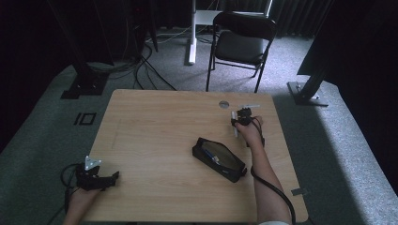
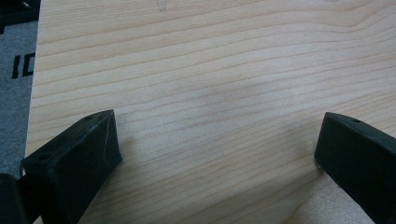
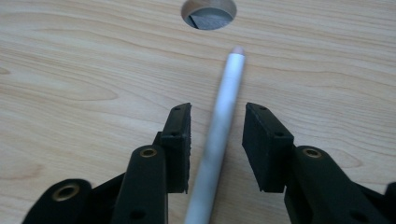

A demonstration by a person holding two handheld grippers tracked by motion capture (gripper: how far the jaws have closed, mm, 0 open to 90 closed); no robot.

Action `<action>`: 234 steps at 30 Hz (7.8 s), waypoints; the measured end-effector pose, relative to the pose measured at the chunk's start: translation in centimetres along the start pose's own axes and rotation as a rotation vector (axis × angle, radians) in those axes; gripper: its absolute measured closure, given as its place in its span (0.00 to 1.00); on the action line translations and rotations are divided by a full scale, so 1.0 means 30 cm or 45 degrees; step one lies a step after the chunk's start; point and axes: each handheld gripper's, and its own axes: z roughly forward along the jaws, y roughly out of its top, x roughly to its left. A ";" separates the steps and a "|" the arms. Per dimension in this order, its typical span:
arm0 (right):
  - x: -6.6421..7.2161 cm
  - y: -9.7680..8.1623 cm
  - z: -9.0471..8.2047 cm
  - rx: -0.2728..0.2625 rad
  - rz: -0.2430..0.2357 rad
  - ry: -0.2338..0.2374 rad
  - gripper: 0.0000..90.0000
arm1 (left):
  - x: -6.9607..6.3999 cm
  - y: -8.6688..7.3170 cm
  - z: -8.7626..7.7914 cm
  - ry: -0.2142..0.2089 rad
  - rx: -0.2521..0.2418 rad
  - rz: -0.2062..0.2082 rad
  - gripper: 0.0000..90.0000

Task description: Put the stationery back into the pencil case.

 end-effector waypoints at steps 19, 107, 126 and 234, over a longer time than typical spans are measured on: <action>-0.003 -0.001 0.041 0.123 0.004 0.004 0.81 | 0.000 0.000 0.000 0.000 0.000 0.000 0.00; 0.147 0.002 -0.452 -0.070 -0.341 0.317 0.87 | 0.000 0.000 0.000 0.000 0.001 0.000 0.00; 0.219 -0.058 -0.546 -0.111 -0.413 0.451 0.87 | 0.000 0.000 0.000 0.000 -0.002 -0.003 0.00; 0.306 -0.142 -0.444 0.060 -0.576 0.536 0.70 | 0.001 0.000 0.000 0.000 0.001 0.001 0.00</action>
